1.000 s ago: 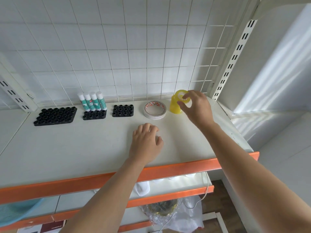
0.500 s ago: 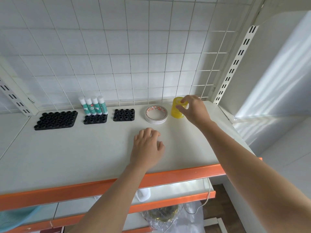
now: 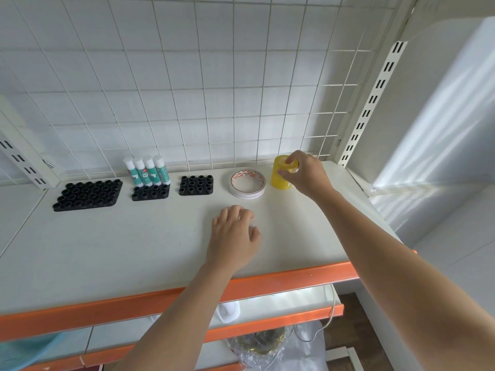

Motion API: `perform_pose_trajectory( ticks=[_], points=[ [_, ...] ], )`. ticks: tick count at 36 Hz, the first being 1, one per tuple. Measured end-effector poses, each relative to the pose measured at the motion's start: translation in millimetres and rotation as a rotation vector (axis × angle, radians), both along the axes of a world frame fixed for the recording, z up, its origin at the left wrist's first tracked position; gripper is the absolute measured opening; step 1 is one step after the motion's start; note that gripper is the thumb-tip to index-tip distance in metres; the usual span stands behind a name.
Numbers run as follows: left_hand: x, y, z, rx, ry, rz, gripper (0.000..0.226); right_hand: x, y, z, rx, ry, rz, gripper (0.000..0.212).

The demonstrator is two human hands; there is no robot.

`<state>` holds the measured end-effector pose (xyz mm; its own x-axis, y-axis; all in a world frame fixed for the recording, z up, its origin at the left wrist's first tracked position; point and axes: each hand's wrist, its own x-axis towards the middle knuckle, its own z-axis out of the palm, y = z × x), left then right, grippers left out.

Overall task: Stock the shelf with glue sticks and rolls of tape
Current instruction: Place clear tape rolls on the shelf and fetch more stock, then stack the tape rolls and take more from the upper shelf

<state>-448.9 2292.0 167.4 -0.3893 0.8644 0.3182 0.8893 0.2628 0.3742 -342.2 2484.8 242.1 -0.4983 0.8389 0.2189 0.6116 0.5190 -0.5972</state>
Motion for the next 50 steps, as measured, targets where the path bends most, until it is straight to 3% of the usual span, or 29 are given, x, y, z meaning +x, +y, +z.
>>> perform_pose_trajectory(
  ticks=[15,25,32,36,43,50],
  points=[
    [-0.7,0.2,-2.0,0.023,0.024,-0.005,0.033,2.5,-2.8,-4.8,0.017,-0.016,-0.010,0.029],
    [0.2,0.7,0.9,0.008,0.022,0.005,0.030,23.4,-24.5,-5.1,0.077,-0.041,0.029,0.044],
    [-6.1,-4.2,33.2,-0.300,-0.149,-0.102,0.033,47.2,-80.0,-7.3,0.141,-0.176,0.054,0.055],
    [-11.3,-20.7,75.9,-0.458,-0.167,-0.200,0.013,46.2,-116.7,4.5,0.173,-0.201,0.066,0.059],
    [-31.5,-91.6,153.7,-0.239,-0.140,-0.198,0.014,35.2,-192.6,42.8,0.216,-0.121,0.062,0.054],
    [-52.4,-179.8,229.5,-0.032,-0.037,-0.177,0.015,16.7,-269.8,105.1,0.429,0.053,0.059,0.045]
  ],
)
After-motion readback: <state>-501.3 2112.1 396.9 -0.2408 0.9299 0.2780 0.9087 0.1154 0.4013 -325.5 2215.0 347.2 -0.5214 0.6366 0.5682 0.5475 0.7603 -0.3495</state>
